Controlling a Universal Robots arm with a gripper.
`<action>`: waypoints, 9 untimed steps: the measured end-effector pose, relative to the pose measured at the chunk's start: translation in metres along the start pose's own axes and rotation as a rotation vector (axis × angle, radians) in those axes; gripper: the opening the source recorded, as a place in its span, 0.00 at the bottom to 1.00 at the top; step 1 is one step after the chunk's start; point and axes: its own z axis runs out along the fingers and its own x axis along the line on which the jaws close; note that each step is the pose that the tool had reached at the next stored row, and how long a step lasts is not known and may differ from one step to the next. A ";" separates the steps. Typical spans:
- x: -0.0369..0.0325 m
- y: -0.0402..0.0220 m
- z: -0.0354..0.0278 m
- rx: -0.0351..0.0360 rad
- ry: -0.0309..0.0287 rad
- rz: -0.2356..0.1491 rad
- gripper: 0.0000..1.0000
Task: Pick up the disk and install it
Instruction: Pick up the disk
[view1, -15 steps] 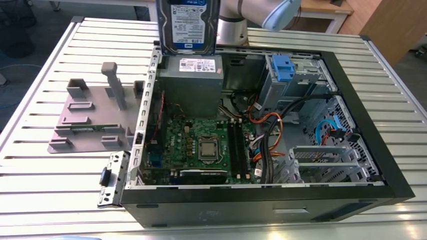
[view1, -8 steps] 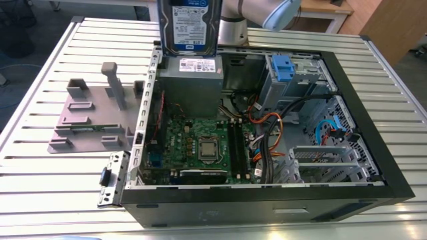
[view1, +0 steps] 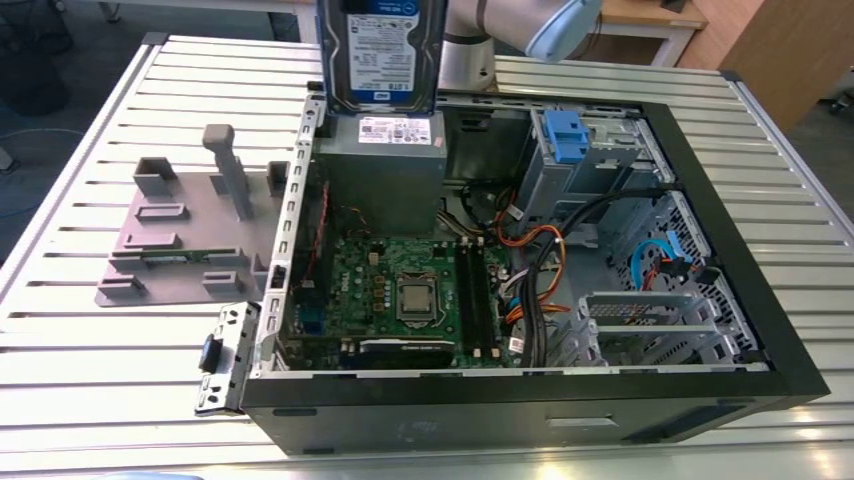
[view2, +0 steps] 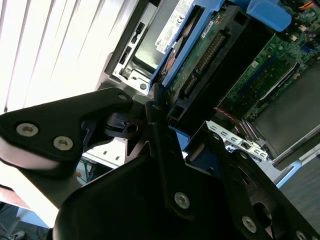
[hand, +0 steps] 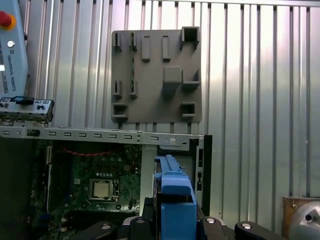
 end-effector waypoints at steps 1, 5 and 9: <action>0.0002 -0.0003 0.0000 -0.0001 0.0000 0.000 0.37; 0.0012 -0.0013 0.0000 -0.0001 0.0000 0.000 0.37; 0.0021 -0.0023 0.0001 -0.0001 0.0001 0.000 0.37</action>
